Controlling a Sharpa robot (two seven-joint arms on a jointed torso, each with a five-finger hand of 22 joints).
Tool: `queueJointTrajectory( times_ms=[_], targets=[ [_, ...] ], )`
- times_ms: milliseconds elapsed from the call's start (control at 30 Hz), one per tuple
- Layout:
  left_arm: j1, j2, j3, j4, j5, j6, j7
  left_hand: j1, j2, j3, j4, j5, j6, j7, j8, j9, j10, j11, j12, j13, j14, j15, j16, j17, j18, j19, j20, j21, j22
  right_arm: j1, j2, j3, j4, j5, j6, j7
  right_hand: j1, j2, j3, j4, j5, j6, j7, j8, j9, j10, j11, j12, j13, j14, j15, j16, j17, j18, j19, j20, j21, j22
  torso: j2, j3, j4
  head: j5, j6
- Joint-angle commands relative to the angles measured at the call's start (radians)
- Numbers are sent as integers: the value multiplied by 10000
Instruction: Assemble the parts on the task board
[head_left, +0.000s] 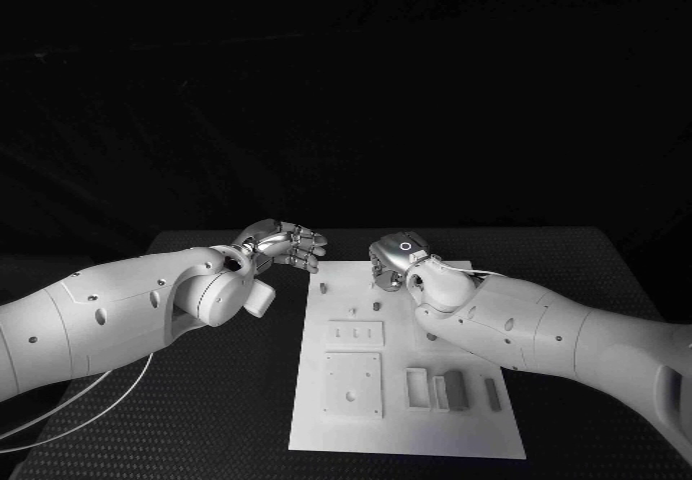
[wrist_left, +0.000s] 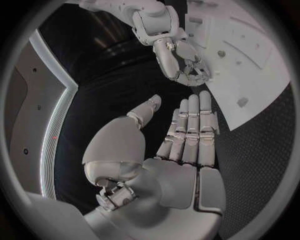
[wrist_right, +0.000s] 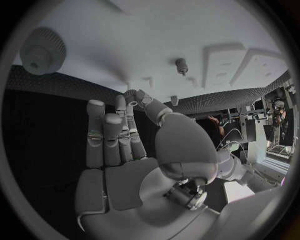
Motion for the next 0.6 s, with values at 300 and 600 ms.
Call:
queueJointTrajectory(
  times_ms=[300,600],
  targets=[
    [16,26,11,16,-28,123,64,36,-97,-9,38,-19,-59,318,-46,-10,-11,68,-75,15,-26,26,-66,20,89,-69,-22,-66,17,1,110,-1,-97,-133,-30,-92,86,-54,58,0,36,39,53,-22,15,37,61,-62,-12,-26,-26,-39,7,689,20,-52,-24,182,7,5,21,-28,15],
    [54,43,12,32,-37,121,60,38,-98,-10,38,-19,-58,318,-46,-9,-8,68,-81,19,-23,26,-74,30,89,-70,-22,-68,21,1,154,-1,-126,-86,51,-62,81,-63,53,6,35,33,57,-30,14,34,63,-70,-14,-28,-24,-43,7,689,18,-51,-27,182,15,-3,17,-18,-12]
  ],
)
